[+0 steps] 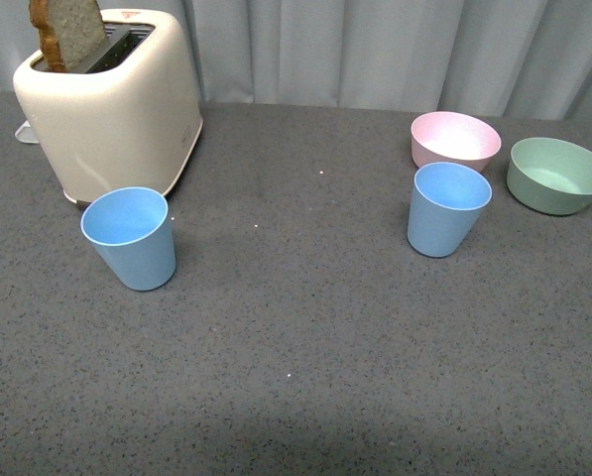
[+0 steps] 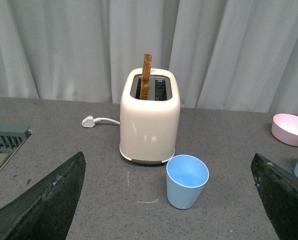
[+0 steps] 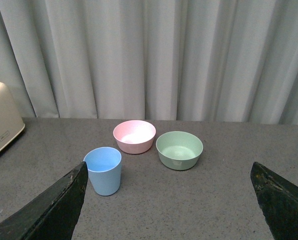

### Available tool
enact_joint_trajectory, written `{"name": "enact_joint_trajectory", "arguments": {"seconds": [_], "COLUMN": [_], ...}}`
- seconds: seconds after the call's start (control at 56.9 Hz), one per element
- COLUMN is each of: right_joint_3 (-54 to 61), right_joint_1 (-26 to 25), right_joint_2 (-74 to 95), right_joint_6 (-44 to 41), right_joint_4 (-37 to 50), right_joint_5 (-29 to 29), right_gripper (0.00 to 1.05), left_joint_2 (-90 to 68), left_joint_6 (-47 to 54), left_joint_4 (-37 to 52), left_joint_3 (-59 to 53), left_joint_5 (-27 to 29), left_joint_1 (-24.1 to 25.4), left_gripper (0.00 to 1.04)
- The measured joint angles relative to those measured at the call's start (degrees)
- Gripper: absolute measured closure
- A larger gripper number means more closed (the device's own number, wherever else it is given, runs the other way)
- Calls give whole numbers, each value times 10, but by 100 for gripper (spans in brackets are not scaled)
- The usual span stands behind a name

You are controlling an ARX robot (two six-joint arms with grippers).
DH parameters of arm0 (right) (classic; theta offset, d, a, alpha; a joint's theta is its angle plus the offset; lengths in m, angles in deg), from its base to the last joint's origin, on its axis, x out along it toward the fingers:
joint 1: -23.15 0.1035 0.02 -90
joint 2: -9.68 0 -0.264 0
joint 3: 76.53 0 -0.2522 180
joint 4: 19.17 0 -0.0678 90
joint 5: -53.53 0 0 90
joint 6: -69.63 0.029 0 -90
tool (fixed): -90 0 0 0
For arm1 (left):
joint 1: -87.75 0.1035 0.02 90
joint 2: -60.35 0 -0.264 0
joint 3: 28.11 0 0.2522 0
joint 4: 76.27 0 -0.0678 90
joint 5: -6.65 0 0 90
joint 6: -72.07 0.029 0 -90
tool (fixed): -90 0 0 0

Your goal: Stack blue cups with both arms

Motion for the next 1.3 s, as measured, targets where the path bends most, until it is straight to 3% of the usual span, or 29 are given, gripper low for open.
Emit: {"name": "enact_joint_trajectory", "arguments": {"seconds": [0.756,0.862,0.897,1.126,1.302], "right_joint_3": [0,0,0,0,0], "right_joint_1": [0,0,0,0,0], "right_joint_2": [0,0,0,0,0], "right_joint_6": [0,0,0,0,0], "right_joint_4": [0,0,0,0,0], "right_joint_5": [0,0,0,0,0], "right_gripper": [10,10,10,10,10], "left_joint_2": [0,-68,-98,-333,-569], "left_joint_6": [0,-44,-53,-102,-144], "left_joint_4": [0,-88,-91,35,96], "left_joint_3": [0,30,32,69,157], "left_joint_5": [1,127,141,101,28], "left_joint_1": [0,-35,-38,-18,-19], "left_gripper": [7,7,7,7,7]}}
